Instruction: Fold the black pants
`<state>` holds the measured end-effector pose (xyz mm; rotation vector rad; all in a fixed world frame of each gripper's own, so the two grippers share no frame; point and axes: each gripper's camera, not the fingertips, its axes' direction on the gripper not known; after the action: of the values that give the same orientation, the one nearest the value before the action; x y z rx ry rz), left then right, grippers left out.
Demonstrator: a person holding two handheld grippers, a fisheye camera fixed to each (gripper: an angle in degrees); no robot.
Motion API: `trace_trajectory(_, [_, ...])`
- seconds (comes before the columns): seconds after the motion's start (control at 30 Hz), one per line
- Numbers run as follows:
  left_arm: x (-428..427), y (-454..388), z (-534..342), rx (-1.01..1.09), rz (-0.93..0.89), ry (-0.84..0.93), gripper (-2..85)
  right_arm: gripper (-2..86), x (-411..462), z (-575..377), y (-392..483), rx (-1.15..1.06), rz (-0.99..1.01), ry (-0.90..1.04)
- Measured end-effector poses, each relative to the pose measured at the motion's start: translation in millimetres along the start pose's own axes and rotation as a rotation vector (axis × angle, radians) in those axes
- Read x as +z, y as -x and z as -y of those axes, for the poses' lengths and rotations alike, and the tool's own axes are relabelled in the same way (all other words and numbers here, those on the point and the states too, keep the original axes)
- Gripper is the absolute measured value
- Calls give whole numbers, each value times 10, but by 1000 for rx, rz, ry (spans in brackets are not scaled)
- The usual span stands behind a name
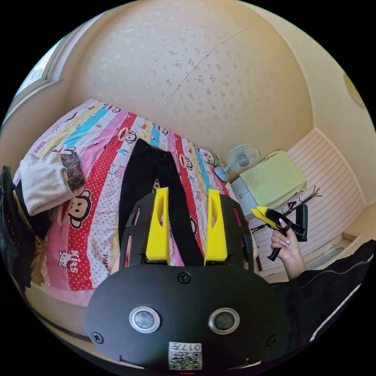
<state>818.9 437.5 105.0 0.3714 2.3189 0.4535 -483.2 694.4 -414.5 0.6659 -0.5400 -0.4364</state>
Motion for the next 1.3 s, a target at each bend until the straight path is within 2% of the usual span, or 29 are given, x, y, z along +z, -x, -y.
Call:
trace_trajectory(0.07, [-54,-128,44,33,32,-10,149,120,-116,-29,110,-43,23,-28])
trace_trajectory(0.27, [-523,-562,261,133,104,-105,151,107,-787,-42,340,-147,-123,-127])
trace_trajectory(0.4, [-670,-823,141,144,183,-165,157,95,-998,-76,369,-216,-187,-95])
trace_trajectory(0.57, [-621,-1003,146,139,128,-57,164,94,-1048,-169,388,-212,-218,-32])
trace_trajectory(0.87, [-1048,-1467,216,152,170,-105,163,80,-1416,-402,463,-227,-233,-72])
trace_trajectory(0.97, [-1046,-1546,194,87,231,-112,178,70,-1477,-522,343,-218,-221,-93])
trace_trajectory(1.03, [-983,-1596,207,73,228,-52,153,65,-1368,-546,160,-153,-195,29])
trace_trajectory(1.1, [-1024,-1688,242,66,208,-22,133,60,-1177,-599,-61,-68,-60,285])
trace_trajectory(1.2, [-1210,-1998,286,138,248,-122,134,53,-1304,-856,-61,-117,-52,267])
trace_trajectory(1.3, [-1236,-2234,423,195,250,-107,135,58,-1479,-1060,-105,-141,-133,260])
